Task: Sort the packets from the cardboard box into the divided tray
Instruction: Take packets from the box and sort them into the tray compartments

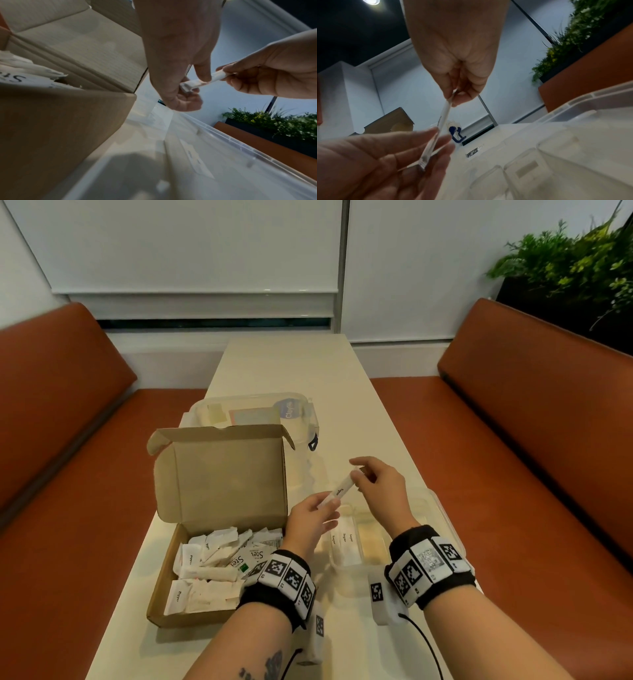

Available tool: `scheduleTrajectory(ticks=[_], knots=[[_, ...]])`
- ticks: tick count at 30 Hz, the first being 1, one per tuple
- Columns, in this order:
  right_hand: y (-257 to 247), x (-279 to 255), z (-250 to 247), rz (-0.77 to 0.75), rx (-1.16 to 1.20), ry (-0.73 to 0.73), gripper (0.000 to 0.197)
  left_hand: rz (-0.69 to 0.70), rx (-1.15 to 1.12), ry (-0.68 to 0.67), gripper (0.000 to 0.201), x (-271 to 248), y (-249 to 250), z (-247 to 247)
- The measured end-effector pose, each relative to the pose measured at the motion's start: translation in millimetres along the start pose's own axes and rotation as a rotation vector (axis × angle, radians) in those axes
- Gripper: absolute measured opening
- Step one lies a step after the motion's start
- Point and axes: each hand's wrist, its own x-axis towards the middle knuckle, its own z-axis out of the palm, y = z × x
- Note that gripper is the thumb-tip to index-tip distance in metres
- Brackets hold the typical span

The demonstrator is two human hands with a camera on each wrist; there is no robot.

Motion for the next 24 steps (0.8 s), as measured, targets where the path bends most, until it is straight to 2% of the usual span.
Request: scheduleTrajectory(ticks=[2,5,7,9,11,14,18,24], knots=[[2.0,-2.2,1.6,0.06,0.095,0.026,0.024,0.028,0.011,0.012,0.024,0.8,-1.9,-0.7],[6.8,-8.2,8.6,0.155,0.191,-0.037,0.037,0.037,0.012,0.001,0.02,2.5,-2.1,-2.8],[10.3,-11.2,12.4,0.189,0.25,-0.048,0.035,0.036,0.067,-0.025,0.02,2.9,-1.7,-3.5],[13.8,-11.2,14.0,0.205,0.268,-0.017,0.029,0.053,0.122,-0.004,0.011,3.4,-2.3,-4.2],[17.7,-9.0,14.3,0.212,0.162,-0.014,0.025,0.086,0.199,0.092,0.003,5.6,-3.8,-5.7],[24.8,-8.1,17.5,0.252,-0.128,-0.144,0.023,0.094,0.328,0.204,0.011,11.6,-9.1,-10.2],[34.9,-16.6,31.4,0.291,-0.345,-0.271,0.022,0.042,0.425,0.202,0.011,12.0,-15.6,-11.0],[42.7,-23.1,49.0,0.23,-0.481,-0.298,0.01,0.037,0.477,0.187,0.013,12.9,-18.5,-11.9]])
